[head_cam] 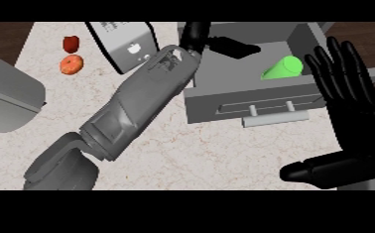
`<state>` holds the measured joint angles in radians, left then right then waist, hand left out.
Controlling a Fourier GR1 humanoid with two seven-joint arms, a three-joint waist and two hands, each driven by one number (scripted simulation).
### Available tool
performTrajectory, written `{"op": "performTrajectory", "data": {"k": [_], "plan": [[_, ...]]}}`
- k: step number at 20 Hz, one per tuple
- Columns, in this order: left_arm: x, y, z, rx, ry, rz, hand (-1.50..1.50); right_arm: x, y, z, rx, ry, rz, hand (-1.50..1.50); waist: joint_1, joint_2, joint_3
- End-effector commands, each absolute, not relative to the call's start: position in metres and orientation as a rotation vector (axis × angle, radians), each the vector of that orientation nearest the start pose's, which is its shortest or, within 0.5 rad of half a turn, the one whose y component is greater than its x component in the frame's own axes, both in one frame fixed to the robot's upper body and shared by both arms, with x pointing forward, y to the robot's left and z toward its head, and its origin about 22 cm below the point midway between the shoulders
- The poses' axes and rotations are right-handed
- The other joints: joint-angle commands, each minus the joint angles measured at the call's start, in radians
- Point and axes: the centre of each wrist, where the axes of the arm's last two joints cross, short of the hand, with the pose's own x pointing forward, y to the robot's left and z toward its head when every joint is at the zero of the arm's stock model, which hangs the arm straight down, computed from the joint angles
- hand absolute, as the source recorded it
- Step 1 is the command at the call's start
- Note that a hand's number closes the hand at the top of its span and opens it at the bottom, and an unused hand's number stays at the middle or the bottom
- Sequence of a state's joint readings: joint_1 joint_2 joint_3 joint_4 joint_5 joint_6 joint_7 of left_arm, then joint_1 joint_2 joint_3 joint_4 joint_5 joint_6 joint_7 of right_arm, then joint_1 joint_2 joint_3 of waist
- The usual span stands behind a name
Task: Pick up the cup, place it into the drawer and close the drawer
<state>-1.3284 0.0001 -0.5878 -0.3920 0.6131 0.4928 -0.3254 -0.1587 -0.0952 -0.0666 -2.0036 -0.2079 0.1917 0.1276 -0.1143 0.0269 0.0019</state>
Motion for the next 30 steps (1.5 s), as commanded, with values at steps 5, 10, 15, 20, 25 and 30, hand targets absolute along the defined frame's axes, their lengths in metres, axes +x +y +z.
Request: {"op": "performTrajectory", "data": {"k": [5,10,15,20,25,30], "plan": [[0.426,0.005,0.146,-0.155,-1.947,-0.230,-1.50,0.244,-0.244,0.145,0.331,-2.007,0.160,-1.50,0.019,-0.001,-0.001],[0.417,-0.004,0.155,-0.300,-1.979,-0.147,-1.50,0.234,-0.254,0.145,0.347,-1.995,0.147,-1.50,0.065,-0.018,-0.001],[0.420,0.013,0.163,-0.324,-1.930,-0.059,-1.50,0.215,-0.279,0.144,0.300,-1.994,0.219,1.50,0.115,-0.034,-0.002],[0.417,0.048,0.145,-0.311,-1.968,0.043,-1.50,0.211,-0.276,0.157,0.173,-1.966,0.479,1.50,0.135,-0.040,-0.003],[0.409,0.105,0.139,-0.276,-1.928,0.089,-1.50,0.211,-0.268,0.133,0.123,-1.936,0.528,1.50,0.143,-0.037,-0.002],[0.379,0.160,0.113,-0.256,-1.898,0.098,-1.50,0.215,-0.276,0.135,0.019,-1.873,0.617,1.50,0.148,-0.036,-0.002]]}}
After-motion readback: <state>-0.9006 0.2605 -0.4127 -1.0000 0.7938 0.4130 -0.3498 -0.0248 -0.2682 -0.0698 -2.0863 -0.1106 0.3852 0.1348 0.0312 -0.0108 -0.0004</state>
